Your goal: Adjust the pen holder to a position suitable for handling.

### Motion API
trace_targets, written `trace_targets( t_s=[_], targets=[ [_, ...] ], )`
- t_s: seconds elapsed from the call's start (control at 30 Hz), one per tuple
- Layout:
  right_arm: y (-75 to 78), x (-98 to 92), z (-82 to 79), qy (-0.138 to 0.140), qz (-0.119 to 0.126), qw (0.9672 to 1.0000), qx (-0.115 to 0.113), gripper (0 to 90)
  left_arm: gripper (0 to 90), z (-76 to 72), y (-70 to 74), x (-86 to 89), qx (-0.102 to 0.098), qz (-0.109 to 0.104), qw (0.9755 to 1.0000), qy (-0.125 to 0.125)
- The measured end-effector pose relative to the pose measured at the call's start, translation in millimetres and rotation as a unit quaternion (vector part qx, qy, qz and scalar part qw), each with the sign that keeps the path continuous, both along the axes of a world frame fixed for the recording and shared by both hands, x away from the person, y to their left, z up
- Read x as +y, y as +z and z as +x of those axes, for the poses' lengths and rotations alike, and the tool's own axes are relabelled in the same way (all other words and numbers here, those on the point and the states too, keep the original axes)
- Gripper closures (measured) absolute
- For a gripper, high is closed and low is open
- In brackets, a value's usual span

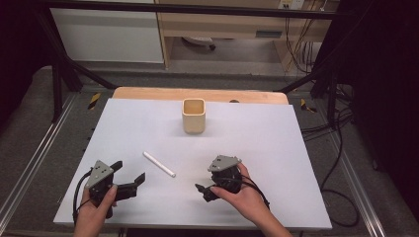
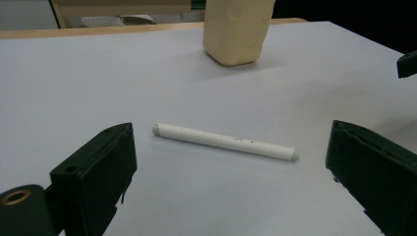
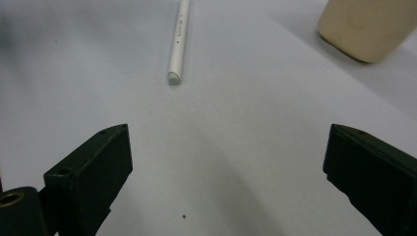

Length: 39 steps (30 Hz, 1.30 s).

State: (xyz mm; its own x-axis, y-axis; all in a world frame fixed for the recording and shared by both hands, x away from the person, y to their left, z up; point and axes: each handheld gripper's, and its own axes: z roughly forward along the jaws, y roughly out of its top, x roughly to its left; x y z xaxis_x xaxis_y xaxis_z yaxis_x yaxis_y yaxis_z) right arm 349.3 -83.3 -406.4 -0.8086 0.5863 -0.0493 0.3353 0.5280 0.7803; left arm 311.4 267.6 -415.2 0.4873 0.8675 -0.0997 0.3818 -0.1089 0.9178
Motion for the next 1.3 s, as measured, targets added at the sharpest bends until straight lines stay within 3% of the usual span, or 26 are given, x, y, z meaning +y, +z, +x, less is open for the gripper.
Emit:
trace_targets(
  t_s=[0.37,0.6,0.8,1.3],
  targets=[
    [11.4,20.9,4.5,0.013,-0.003,0.9998,-0.012,4.9,6.2,-1.1,-0.2,2.4,0.000,-0.002,1.0000,0.006],
    [14.8,35.7,9.7,0.016,-0.013,0.9998,-0.007,5.0,4.5,0.7,-0.9,4.2,0.006,-0.003,0.9998,0.016],
    [15.0,51.3,20.3,0.013,-0.023,0.9997,-0.002,5.0,4.5,-0.6,-0.9,4.6,0.001,0.000,1.0000,0.008],
    [-15.0,94.1,43.9,0.029,-0.029,0.9982,0.043,7.6,4.9,-0.6,-0.8,10.3,0.000,-0.004,0.9999,0.015]
  ],
)
